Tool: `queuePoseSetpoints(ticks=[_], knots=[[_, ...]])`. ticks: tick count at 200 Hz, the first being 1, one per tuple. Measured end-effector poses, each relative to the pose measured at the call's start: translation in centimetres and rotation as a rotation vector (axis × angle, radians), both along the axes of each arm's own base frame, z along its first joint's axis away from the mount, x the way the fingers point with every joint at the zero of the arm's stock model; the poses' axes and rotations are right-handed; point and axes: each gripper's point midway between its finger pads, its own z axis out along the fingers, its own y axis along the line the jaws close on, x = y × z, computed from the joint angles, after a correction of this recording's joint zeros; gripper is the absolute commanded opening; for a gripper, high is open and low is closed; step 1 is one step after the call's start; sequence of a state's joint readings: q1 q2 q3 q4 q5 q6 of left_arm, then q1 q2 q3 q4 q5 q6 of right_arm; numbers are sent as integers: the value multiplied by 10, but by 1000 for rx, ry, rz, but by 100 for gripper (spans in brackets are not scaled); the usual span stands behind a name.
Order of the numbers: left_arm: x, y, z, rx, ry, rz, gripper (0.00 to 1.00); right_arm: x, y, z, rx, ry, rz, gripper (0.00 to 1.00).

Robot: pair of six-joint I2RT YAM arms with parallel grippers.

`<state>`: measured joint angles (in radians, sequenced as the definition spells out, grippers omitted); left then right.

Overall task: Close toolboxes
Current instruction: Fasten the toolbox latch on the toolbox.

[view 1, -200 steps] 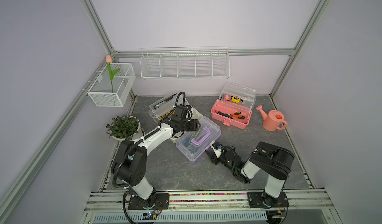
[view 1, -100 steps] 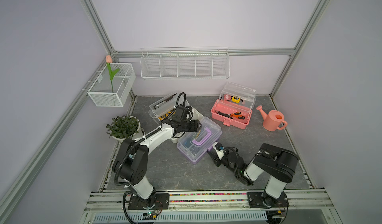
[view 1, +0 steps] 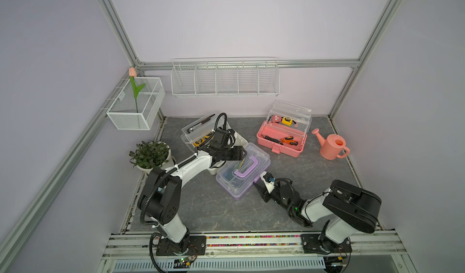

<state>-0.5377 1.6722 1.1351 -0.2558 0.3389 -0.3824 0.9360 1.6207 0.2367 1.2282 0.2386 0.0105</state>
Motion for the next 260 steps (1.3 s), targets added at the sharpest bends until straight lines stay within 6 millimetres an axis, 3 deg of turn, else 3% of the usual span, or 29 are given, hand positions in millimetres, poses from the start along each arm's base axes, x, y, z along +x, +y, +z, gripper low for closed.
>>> queuePoseSetpoints(ticks=[102,260], knots=[[23,9,4,16,-77,66,65,17,19,-1,-16,42,14,41],[21,1,2,-2,-75,45,65,11,11,-2,-51,120,18,39]])
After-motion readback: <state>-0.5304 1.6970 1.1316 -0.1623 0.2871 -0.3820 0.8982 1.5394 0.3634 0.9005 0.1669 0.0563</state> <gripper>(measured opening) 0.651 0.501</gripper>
